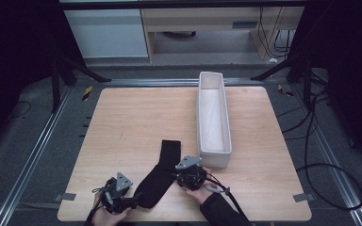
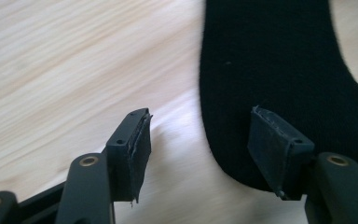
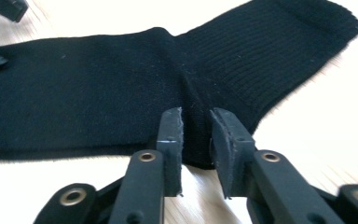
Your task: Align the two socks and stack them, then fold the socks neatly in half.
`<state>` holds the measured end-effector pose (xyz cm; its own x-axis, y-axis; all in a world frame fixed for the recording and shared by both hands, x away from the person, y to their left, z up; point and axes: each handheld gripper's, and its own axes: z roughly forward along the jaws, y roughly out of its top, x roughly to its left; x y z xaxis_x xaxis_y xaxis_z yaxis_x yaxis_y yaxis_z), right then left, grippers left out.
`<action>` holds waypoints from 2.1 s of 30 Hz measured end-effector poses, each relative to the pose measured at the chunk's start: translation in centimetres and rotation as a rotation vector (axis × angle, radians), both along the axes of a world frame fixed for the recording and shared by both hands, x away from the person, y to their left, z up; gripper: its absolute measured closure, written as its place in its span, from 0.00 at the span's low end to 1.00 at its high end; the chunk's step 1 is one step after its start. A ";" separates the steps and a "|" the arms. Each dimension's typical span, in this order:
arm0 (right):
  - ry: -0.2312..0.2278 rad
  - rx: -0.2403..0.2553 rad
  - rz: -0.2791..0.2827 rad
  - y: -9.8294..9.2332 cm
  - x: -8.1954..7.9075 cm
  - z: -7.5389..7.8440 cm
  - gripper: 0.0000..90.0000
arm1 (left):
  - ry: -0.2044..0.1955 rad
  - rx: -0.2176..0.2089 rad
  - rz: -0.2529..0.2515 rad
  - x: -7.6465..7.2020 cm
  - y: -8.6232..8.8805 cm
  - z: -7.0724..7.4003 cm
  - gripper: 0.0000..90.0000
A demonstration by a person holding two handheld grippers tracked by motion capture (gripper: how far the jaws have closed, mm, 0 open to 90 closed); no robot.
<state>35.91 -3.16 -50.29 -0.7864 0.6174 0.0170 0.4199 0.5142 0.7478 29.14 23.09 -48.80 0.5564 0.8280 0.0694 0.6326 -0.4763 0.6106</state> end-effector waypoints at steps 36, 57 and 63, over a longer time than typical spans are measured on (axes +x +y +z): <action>-0.082 0.056 -0.263 3.3 8.5 2.3 0.39 | -0.031 -0.099 0.032 0.8 4.7 0.6 0.50; -0.009 -0.021 -0.291 3.7 10.2 0.1 0.39 | 0.010 -0.073 -0.043 0.7 3.9 0.2 0.51; 0.025 0.015 -0.296 3.6 10.1 -0.2 0.50 | 0.017 -0.053 -0.052 0.7 3.7 0.1 0.51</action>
